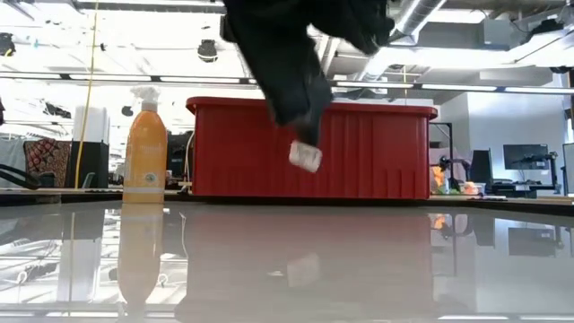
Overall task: Fold Laundry from Bin
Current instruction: Put the folded clothes into the red bin
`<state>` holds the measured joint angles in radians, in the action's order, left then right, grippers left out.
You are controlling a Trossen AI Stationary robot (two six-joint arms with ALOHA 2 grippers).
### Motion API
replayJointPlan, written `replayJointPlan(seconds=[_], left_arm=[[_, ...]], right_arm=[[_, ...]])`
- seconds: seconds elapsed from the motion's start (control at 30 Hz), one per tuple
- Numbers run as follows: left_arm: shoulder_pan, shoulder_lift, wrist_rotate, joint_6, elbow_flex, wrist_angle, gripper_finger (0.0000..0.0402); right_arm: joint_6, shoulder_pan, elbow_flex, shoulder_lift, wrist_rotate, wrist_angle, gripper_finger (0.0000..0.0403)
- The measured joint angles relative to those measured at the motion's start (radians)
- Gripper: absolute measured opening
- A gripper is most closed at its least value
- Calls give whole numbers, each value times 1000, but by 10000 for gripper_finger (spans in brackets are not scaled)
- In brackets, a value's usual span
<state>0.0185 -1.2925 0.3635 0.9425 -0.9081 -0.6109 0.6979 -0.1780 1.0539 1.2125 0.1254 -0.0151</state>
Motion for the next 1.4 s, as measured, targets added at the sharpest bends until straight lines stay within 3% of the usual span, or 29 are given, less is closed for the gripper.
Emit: replayJointPlan(seconds=[0.23, 0.43, 0.6, 0.73, 0.87, 1.0, 1.27, 1.4], left_arm=[[195, -2, -186, 57, -208, 91, 26], [385, -37, -263, 50, -439, 255, 27], [552, -192, -323, 106, -671, 449, 27], [667, -401, -440, 146, -854, 441, 27], [776, -623, -638, 186, -1073, 447, 28], [841, -804, -741, 225, -1223, 441, 28], [899, -1057, -821, 334, -1280, 349, 28], [900, -1092, -809, 242, -1278, 434, 28]], right_arm=[[-8, -188, 325, 54, 121, -221, 55], [-18, -362, 712, 278, 240, -362, 55], [-4, -510, 1083, 541, 329, -565, 55], [-11, -631, 1308, 726, 378, -707, 55], [23, -728, 1219, 768, 423, -572, 55], [-47, -810, 1215, 843, 431, -578, 55], [-172, -866, 1211, 1008, 387, -652, 55], [-268, -865, 1212, 1068, 346, -725, 55]])
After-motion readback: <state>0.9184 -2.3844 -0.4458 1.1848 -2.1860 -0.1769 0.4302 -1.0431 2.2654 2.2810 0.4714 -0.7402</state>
